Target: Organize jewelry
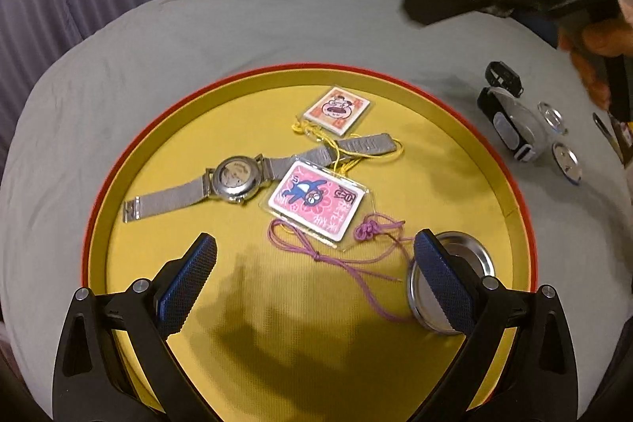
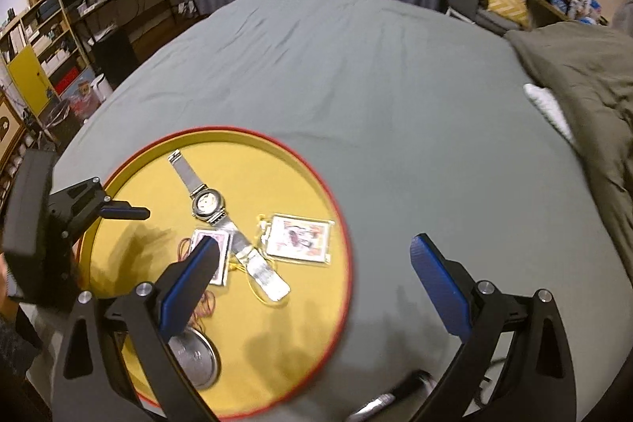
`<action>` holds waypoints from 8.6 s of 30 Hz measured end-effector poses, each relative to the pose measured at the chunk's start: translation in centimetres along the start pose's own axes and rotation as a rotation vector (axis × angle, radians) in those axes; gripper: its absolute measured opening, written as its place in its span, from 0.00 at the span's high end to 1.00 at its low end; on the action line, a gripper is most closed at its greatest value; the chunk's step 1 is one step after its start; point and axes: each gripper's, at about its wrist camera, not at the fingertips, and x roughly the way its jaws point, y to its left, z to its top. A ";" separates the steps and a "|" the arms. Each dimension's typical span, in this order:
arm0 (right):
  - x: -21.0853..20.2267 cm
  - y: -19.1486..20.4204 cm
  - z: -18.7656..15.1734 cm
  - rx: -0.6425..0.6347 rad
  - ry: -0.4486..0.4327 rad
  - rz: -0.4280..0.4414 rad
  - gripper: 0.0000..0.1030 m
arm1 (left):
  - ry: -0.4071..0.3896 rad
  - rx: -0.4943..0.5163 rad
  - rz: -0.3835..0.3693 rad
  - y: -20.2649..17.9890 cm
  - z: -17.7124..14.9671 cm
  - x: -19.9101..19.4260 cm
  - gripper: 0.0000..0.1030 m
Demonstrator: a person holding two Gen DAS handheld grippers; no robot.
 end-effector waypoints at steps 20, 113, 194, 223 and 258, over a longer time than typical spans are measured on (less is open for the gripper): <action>7.1 2.9 -0.4 -0.023 0.139 0.029 0.39 | 0.011 -0.020 0.050 0.2 -0.2 1.6 0.06; -28.9 -2.6 -5.1 0.051 -0.380 -0.218 0.98 | -0.437 0.215 -0.026 -12.8 11.5 -22.5 1.00; -30.2 -7.4 -15.5 0.204 -0.337 -0.271 0.97 | 0.079 0.082 0.037 -8.3 5.6 4.3 0.99; -32.9 -7.7 -16.4 0.215 -0.366 -0.303 0.98 | -0.374 0.327 -0.084 -21.0 13.7 -20.6 0.99; -19.8 -14.2 -36.8 0.512 -0.069 -0.288 0.97 | 0.047 0.391 -0.500 -41.0 3.3 0.0 0.99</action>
